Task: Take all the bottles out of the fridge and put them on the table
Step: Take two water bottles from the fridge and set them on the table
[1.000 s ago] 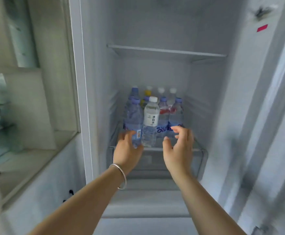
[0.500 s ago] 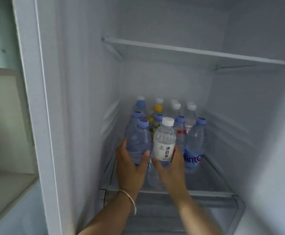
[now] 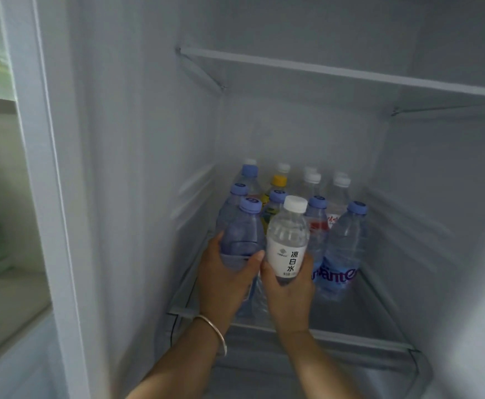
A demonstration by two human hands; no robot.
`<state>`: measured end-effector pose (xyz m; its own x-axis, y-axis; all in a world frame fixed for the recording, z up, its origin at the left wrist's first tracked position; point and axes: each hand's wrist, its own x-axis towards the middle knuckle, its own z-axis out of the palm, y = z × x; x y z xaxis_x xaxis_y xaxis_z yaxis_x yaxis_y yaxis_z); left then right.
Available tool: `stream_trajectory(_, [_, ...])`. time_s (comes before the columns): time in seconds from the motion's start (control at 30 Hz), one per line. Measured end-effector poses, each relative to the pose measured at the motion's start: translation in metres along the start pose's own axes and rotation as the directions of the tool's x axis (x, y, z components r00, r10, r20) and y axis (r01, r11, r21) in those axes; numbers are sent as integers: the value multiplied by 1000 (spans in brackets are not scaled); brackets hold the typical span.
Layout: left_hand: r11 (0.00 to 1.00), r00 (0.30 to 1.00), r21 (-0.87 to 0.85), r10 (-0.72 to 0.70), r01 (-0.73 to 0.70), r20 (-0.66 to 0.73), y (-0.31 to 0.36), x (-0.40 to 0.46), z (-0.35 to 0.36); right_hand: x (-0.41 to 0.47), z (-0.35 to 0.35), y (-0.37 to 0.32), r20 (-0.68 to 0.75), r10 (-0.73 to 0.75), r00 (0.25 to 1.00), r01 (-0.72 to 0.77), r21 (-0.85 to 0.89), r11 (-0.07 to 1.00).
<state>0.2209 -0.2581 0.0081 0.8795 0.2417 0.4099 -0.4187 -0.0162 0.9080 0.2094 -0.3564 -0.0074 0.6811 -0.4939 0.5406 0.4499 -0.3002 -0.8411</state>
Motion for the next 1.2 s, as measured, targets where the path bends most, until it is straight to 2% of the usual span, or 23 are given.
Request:
stream_trajectory(0.23, [993, 993, -65, 100, -96, 65, 41, -30, -27, -26, -18, -53, -64, -86, 994, 83, -38, 996])
stream_trajectory(0.47, [985, 933, -93, 166, -143, 319, 79, -96, -83, -121, -55, -111, -240, -139, 961, 116, -108, 987])
stream_trajectory(0.6, [988, 837, -134, 137, -77, 530, 102, -149, -111, -192, -91, -145, -351, -129, 927, 68, -181, 981])
stream_trajectory(0.83, [964, 675, -263, 169, 38, 718, 156, -255, -135, -304, -165, -219, -493, -108, 863, -25, -257, 966])
stream_trajectory(1.03, [909, 548, -390, 251, 150, 798, 213, -367, -126, -384, -252, -285, -606, -203, 770, -74, -400, 914])
stream_trajectory(1.2, [890, 457, -395, 260, 228, 850, 265, -482, -113, -461, -341, -337, -713, -290, 638, -146, -481, 864])
